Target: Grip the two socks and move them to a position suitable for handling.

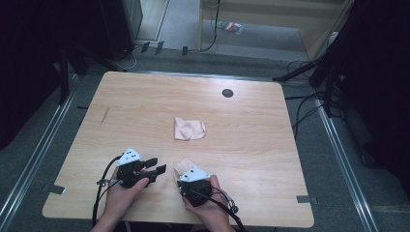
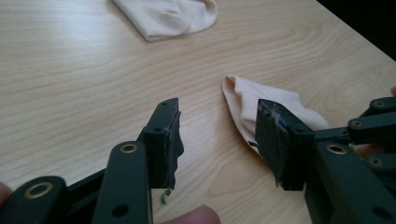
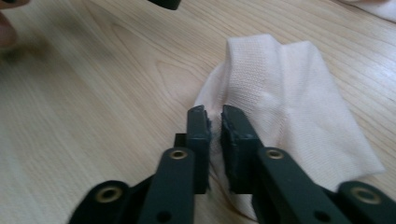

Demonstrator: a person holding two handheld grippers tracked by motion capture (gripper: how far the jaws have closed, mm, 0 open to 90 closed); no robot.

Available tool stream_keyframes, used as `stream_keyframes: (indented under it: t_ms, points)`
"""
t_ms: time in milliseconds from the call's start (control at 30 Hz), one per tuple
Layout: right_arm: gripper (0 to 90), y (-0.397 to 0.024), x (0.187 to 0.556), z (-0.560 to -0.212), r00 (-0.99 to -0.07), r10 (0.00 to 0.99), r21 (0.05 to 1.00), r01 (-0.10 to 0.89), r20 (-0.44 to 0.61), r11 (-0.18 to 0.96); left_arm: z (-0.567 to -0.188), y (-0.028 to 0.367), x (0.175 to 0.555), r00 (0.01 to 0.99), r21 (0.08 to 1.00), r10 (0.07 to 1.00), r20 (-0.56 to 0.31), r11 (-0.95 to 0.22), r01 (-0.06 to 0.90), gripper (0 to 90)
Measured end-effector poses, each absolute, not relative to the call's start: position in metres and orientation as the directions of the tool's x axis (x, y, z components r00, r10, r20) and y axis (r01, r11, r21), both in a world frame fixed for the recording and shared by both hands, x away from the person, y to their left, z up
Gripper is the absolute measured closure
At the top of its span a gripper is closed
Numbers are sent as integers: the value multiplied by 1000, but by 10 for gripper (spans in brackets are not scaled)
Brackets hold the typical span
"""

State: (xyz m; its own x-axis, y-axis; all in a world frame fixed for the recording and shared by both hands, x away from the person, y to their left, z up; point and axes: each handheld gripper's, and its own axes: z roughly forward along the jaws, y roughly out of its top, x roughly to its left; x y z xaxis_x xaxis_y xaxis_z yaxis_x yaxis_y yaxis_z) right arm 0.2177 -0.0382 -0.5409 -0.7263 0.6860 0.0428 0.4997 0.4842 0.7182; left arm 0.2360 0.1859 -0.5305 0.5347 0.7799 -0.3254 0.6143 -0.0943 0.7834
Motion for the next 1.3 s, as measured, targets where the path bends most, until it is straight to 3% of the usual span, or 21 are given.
stream_keyframes:
  t_ms: [133,367,633,767,967,1100,1233,1300]
  points:
    - [900,-43,221,-541,-710,699,727,524,85,444,-531,183,235,549,776,768,-328,-112,620,530]
    - [900,-56,226,-534,-671,714,754,572,203,323,-535,167,233,567,757,760,-319,-156,635,534]
    - [900,-62,225,-526,-642,729,774,579,238,258,-542,149,234,566,727,756,-329,-180,663,540]
    - [900,-68,226,-520,-625,732,787,582,272,204,-541,140,235,560,739,795,-233,-230,633,555]
    - [900,-75,228,-515,-611,729,793,588,308,158,-543,124,241,577,728,791,-202,-273,629,560]
    - [900,-77,228,-513,-606,733,797,586,309,149,-547,118,243,573,723,804,-156,-303,621,666]
    - [900,-86,230,-507,-589,743,807,579,317,115,-547,120,245,594,716,786,-173,-314,623,900]
    - [900,-89,231,-506,-585,747,811,575,316,107,-546,122,244,599,716,782,-173,-317,622,900]
